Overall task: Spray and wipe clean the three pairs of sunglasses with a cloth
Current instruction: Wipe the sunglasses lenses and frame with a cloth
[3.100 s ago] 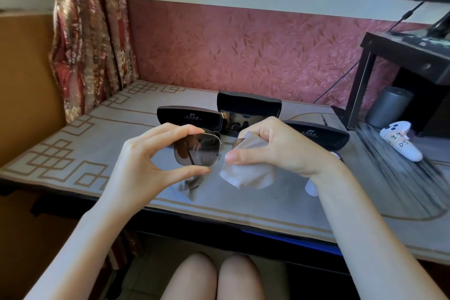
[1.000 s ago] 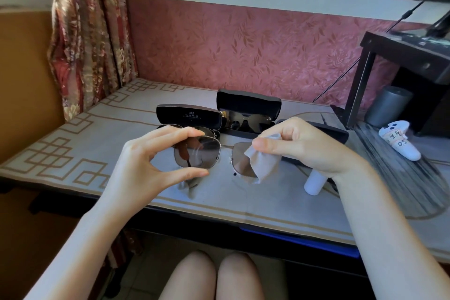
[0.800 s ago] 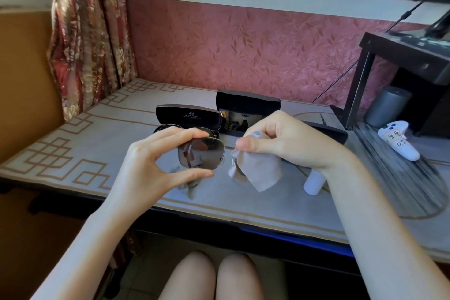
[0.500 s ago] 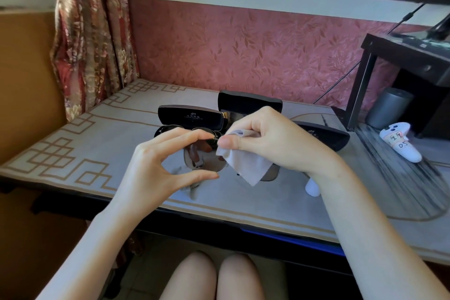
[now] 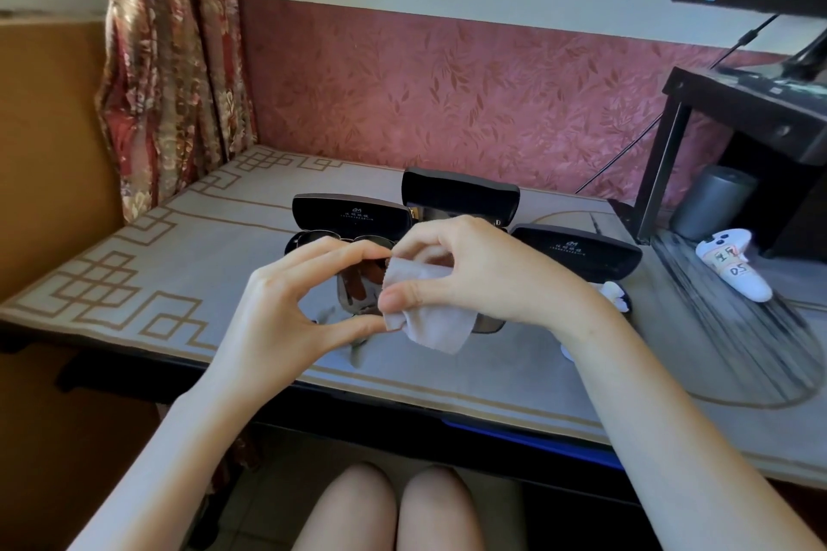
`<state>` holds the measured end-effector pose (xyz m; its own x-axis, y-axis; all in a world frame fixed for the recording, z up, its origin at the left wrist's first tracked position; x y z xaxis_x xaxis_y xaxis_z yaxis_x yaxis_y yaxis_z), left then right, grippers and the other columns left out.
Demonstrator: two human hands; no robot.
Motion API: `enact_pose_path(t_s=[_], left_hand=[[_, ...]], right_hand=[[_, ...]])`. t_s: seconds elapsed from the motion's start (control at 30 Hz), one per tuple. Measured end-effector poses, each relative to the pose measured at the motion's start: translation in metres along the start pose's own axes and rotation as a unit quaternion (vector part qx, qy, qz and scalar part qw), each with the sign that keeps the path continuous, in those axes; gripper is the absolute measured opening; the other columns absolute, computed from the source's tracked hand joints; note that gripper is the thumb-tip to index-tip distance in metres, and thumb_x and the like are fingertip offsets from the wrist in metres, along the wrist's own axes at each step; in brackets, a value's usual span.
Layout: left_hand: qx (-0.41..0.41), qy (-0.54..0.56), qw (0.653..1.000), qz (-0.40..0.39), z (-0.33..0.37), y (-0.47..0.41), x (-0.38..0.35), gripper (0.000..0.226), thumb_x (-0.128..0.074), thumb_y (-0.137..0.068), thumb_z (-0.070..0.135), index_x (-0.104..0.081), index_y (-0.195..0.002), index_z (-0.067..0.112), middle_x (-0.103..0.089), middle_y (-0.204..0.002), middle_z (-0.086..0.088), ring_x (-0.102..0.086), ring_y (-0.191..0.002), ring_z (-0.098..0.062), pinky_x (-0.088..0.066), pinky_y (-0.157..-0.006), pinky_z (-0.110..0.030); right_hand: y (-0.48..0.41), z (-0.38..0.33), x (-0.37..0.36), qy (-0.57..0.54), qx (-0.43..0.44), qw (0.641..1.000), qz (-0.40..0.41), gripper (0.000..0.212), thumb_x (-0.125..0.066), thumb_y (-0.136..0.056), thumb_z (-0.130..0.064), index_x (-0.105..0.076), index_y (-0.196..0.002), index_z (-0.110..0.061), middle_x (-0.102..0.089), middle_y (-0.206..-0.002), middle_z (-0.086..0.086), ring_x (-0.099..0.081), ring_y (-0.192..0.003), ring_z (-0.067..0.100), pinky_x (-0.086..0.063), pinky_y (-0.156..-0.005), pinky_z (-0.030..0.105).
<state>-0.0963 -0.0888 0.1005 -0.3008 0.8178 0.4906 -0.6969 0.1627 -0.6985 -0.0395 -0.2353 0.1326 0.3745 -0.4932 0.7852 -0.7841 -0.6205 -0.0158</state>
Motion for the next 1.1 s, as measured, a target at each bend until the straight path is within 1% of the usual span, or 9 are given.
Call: enact_pose_path(t_s=[0.07, 0.17, 0.33, 0.43, 0.6, 0.8, 0.9, 1.0, 1.1], left_hand=[[0.005, 0.001, 1.000, 0.005, -0.001, 0.001, 0.001, 0.050, -0.072, -0.070, 0.045, -0.061, -0.115, 0.026, -0.059, -0.109, 0.020, -0.056, -0.100, 0.009, -0.037, -0.080, -0.001], [0.007, -0.005, 1.000, 0.011, -0.003, 0.001, 0.003, 0.050, -0.072, -0.070, 0.043, -0.060, -0.116, 0.027, -0.060, -0.110, 0.019, -0.056, -0.101, 0.008, -0.037, -0.081, -0.003], [0.014, -0.010, 1.000, 0.020, -0.006, 0.002, 0.006, 0.050, -0.072, -0.071, 0.041, -0.060, -0.117, 0.029, -0.064, -0.107, 0.013, -0.059, -0.101, 0.000, -0.041, -0.087, -0.009], [0.024, -0.012, 0.999, 0.028, -0.006, 0.001, 0.007, 0.050, -0.072, -0.070, 0.041, -0.060, -0.117, 0.029, -0.064, -0.107, 0.013, -0.059, -0.101, 0.001, -0.041, -0.088, -0.010], [0.028, -0.024, 0.999, 0.028, -0.004, 0.001, 0.004, 0.054, -0.080, -0.067, 0.036, -0.061, -0.116, 0.027, -0.064, -0.105, 0.012, -0.057, -0.099, 0.004, -0.039, -0.086, -0.007], [0.024, -0.039, 0.999, 0.027, 0.001, -0.003, 0.004, 0.051, -0.078, -0.067, 0.027, -0.061, -0.116, 0.023, -0.062, -0.104, 0.015, -0.055, -0.098, 0.010, -0.037, -0.083, -0.002], [0.030, -0.024, 0.999, 0.004, 0.001, -0.008, 0.005, 0.057, -0.079, -0.065, 0.040, -0.062, -0.117, 0.024, -0.061, -0.109, 0.015, -0.055, -0.103, 0.008, -0.036, -0.084, -0.002], [0.043, 0.005, 0.999, -0.018, 0.002, -0.013, 0.010, 0.060, -0.072, -0.069, 0.049, -0.062, -0.123, 0.023, -0.059, -0.123, 0.011, -0.053, -0.119, 0.000, -0.034, -0.097, -0.008], [0.071, 0.034, 0.997, -0.025, 0.009, -0.022, 0.016, 0.054, -0.059, -0.080, 0.051, -0.057, -0.129, 0.029, -0.060, -0.126, 0.015, -0.051, -0.123, 0.002, -0.035, -0.101, -0.011]], right_hand=[[0.002, 0.002, 0.002, 0.009, 0.001, 1.000, 0.029, 0.044, -0.075, -0.061, -0.066, -0.066, -0.089, -0.034, -0.071, -0.086, -0.011, -0.067, -0.086, 0.008, -0.056, -0.080, 0.047], [0.008, 0.005, 0.008, -0.025, 0.019, 0.998, 0.061, 0.049, -0.070, -0.059, -0.071, -0.067, -0.085, -0.029, -0.070, -0.085, -0.009, -0.066, -0.084, 0.009, -0.055, -0.084, 0.044], [0.026, 0.016, 0.019, -0.074, 0.043, 0.993, 0.086, 0.022, -0.074, -0.078, -0.041, -0.070, -0.091, -0.024, -0.072, -0.088, -0.007, -0.067, -0.086, 0.008, -0.053, -0.087, 0.034], [0.031, 0.024, 0.013, -0.061, 0.036, 0.994, 0.084, 0.024, -0.080, -0.074, -0.034, -0.069, -0.093, -0.025, -0.071, -0.092, -0.011, -0.065, -0.087, 0.004, -0.048, -0.087, 0.026], [0.034, 0.033, 0.004, -0.036, 0.028, 0.993, 0.107, 0.033, -0.082, -0.073, -0.036, -0.061, -0.099, -0.035, -0.064, -0.098, -0.018, -0.058, -0.092, 0.004, -0.042, -0.086, 0.022], [0.035, 0.031, 0.001, -0.021, 0.066, 0.987, 0.146, 0.029, -0.076, -0.080, -0.021, -0.059, -0.102, -0.031, -0.063, -0.095, -0.017, -0.058, -0.090, 0.006, -0.042, -0.079, 0.017], [0.035, 0.031, 0.002, -0.030, 0.082, 0.983, 0.164, 0.030, -0.075, -0.078, -0.014, -0.059, -0.100, -0.028, -0.062, -0.093, -0.016, -0.057, -0.085, 0.006, -0.041, -0.075, 0.014], [0.034, 0.031, 0.005, -0.027, 0.095, 0.980, 0.176, 0.031, -0.075, -0.078, -0.013, -0.058, -0.098, -0.029, -0.060, -0.093, -0.016, -0.056, -0.081, 0.005, -0.041, -0.073, 0.012], [0.034, 0.031, 0.004, -0.033, 0.102, 0.979, 0.172, 0.031, -0.075, -0.078, -0.010, -0.058, -0.097, -0.028, -0.061, -0.089, -0.014, -0.056, -0.078, 0.005, -0.041, -0.070, 0.013]])
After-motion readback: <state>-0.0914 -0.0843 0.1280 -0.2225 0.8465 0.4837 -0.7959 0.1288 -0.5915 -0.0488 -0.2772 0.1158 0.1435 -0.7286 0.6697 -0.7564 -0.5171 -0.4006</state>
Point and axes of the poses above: each hand's wrist, its own y-axis away from the middle knuckle, its own x-axis out of the back of the hand, z = x × y, the point moved 5 cm from there along -y, towards the middle knuckle
